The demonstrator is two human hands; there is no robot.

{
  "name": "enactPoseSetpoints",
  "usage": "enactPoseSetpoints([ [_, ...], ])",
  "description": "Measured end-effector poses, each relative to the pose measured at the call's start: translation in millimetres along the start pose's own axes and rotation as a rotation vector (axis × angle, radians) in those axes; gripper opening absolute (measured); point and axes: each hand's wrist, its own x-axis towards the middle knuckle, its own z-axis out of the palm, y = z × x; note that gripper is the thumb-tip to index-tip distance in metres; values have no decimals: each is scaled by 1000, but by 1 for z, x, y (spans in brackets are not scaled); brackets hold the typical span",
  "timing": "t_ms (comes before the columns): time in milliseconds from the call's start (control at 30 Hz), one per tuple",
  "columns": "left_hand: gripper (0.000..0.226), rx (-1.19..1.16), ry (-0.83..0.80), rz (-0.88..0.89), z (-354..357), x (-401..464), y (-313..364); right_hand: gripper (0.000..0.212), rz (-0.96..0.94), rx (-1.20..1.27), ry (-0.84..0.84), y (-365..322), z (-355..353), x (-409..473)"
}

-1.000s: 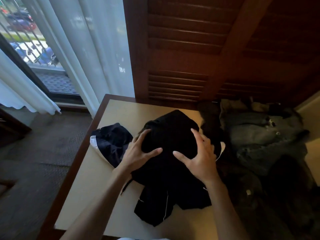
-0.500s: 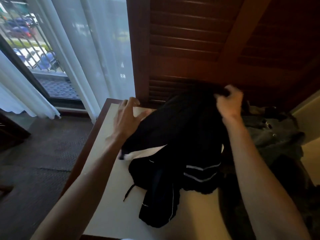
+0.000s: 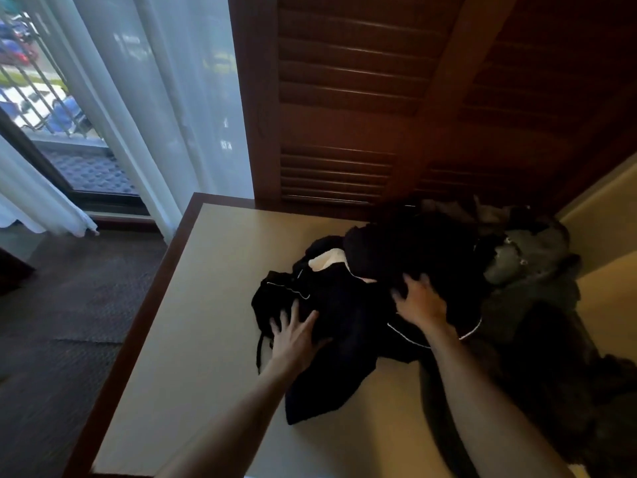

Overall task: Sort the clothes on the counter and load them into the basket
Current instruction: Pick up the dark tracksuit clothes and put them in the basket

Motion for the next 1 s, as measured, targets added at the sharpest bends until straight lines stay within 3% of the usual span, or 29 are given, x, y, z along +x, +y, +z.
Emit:
enactPoseSetpoints([
  [100, 66, 62, 84, -27, -12, 3, -35, 87, 48, 88, -181, 11, 50, -20],
  [200, 67, 79, 150, -91, -28, -3, -92, 64, 46, 159, -110, 13, 48, -14],
  [300, 65, 57, 191, -212, -43, -19, -151, 53, 65, 414, -43, 18, 19, 3],
  [400, 58, -17, 276, -368, -52, -40, -202, 46, 125, 606, 276, 29, -16, 7],
  [500, 51, -183, 334, -387, -61, -53, -228, 33, 130, 587, 618, 21, -42, -5],
  [600, 47, -330, 390, -321, -69, -52, -215, 39, 43, 386, 871, -7, -42, -22],
  [667, 49, -423, 458, -244, -76, -46, -196, 46, -84, 156, 918, -32, -20, -35],
  [733, 58, -466, 464, -169, -80, -41, -178, 54, -260, -83, 720, -47, 22, -49],
  [800, 66, -452, 428, -110, -80, -34, -165, 67, -363, -196, 214, -51, 77, -63],
  [867, 68, -363, 335, -96, -77, -24, -151, 67, -257, -69, -260, -47, 113, -73],
  [900, 65, -288, 283, -117, -74, -20, -143, 61, -203, 7, -341, -50, 114, -74],
  [933, 68, -222, 226, -143, -72, -18, -135, 57, -191, 50, -316, -58, 107, -72],
  [1000, 90, -151, 104, -181, -65, -14, -122, 59, -269, 15, -64, -79, 90, -58],
])
